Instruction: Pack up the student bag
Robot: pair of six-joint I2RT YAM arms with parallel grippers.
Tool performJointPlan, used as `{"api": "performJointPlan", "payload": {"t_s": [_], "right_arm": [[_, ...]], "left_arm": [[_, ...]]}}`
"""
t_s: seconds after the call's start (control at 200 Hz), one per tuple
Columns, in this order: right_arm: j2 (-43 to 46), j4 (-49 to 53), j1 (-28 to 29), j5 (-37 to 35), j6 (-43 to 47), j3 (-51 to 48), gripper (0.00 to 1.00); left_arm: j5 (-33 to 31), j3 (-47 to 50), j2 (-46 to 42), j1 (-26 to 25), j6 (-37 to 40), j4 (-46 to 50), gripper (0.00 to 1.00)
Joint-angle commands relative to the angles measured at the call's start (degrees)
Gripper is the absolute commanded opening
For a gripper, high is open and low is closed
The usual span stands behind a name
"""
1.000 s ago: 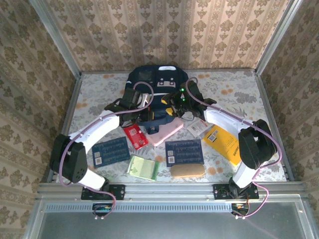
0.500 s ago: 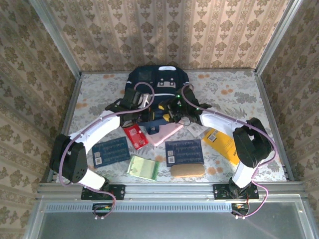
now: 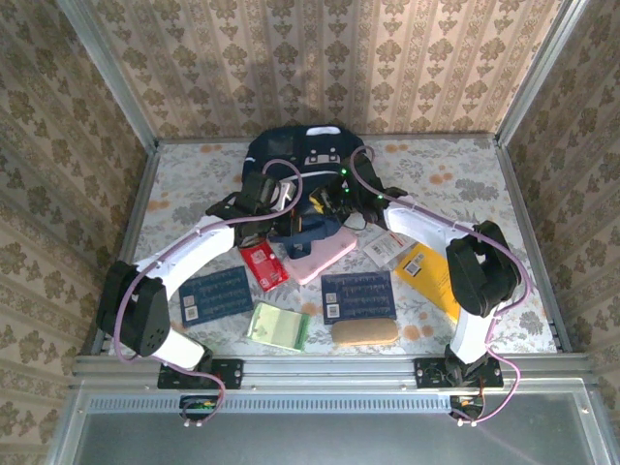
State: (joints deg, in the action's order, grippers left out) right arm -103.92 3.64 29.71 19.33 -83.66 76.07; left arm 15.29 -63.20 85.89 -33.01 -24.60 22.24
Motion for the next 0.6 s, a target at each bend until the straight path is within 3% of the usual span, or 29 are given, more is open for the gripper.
{"api": "performJointPlan", "payload": {"t_s": [0.0, 0.22, 0.595], "right_arm": [[-1.8, 0.1, -0.4, -1.3, 1.6, 3.4, 0.00], [-0.8, 3.3, -0.8, -2.8, 6.0, 5.3, 0.00], [0.9, 12.1, -2.4, -2.6, 17.9, 12.9, 0.00]], "left_arm": [[-0.1, -1.5, -1.4, -0.6, 1.8, -0.5, 0.00], [-1.9, -2.3, -0.9, 0.2, 2.4, 1.4, 0.00], [-0.2, -1.8, -3.0, 6.3, 1.4, 3.6, 0.00]]}}
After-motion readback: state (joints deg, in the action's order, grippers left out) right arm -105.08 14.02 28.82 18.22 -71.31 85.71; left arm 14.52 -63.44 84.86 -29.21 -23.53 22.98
